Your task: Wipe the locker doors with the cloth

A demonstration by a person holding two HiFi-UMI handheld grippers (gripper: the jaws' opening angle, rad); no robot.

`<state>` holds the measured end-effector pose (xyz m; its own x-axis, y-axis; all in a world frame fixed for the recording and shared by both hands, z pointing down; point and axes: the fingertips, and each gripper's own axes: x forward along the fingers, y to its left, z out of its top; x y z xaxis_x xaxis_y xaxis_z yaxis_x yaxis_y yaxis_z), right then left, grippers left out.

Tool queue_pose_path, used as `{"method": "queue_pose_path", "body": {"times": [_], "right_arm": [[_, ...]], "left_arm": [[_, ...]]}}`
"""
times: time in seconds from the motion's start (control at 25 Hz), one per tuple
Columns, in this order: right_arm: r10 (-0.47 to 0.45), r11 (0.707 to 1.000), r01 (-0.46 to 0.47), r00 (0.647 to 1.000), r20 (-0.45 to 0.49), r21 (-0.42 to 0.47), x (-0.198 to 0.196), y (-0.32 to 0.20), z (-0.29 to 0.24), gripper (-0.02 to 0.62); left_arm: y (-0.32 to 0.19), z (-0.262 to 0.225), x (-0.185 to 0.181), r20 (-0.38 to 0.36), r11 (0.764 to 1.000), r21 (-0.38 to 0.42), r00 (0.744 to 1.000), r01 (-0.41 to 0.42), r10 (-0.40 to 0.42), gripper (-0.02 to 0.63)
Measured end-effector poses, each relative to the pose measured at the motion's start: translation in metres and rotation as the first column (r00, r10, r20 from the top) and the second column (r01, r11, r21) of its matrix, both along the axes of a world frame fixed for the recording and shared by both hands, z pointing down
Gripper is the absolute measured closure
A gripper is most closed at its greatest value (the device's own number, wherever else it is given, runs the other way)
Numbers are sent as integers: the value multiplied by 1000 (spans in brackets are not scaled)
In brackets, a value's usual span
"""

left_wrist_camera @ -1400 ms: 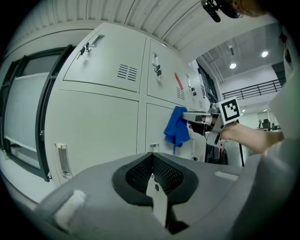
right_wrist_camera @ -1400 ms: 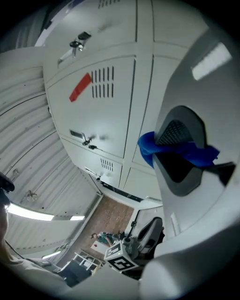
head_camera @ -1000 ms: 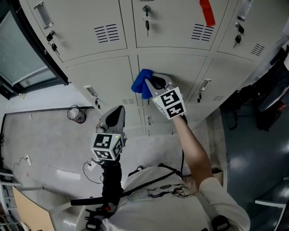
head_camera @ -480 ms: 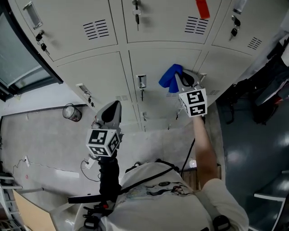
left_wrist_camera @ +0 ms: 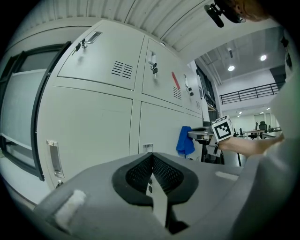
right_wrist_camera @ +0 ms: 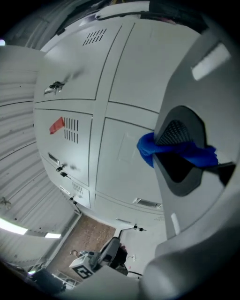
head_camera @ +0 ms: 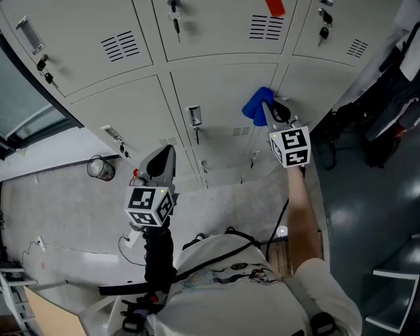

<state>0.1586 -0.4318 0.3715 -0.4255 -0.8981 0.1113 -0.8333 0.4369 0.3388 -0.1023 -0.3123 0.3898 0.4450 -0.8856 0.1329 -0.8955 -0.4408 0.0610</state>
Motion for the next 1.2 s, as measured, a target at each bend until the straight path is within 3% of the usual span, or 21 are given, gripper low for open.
{"method": "queue_pose_path", "body": {"times": [0.2,0.4,0.56,0.84,1.2], "right_arm": [[-177,984,177,984,32,15,-74,29,-4,557],[-364,930,363,931,-18,-55,-171,45,34,557],[-371,925,360,924,-88,-120,-210,29,71,557],[-253,960,236,961,-108,-149,-180,3,84,554],[-8,986,-11,993,-120,-164,-51,-14,92,555]], "left_arm": [[3,1,-10,3,1000,-5,1000,26,-26,606],[9,3,-21,6,998,-9,998,55,-55,606],[13,1,-35,15,996,-7,996,84,-84,606],[17,3,-43,17,994,-10,994,108,-108,606],[13,6,-24,17,997,-18,997,72,-72,606]]}}
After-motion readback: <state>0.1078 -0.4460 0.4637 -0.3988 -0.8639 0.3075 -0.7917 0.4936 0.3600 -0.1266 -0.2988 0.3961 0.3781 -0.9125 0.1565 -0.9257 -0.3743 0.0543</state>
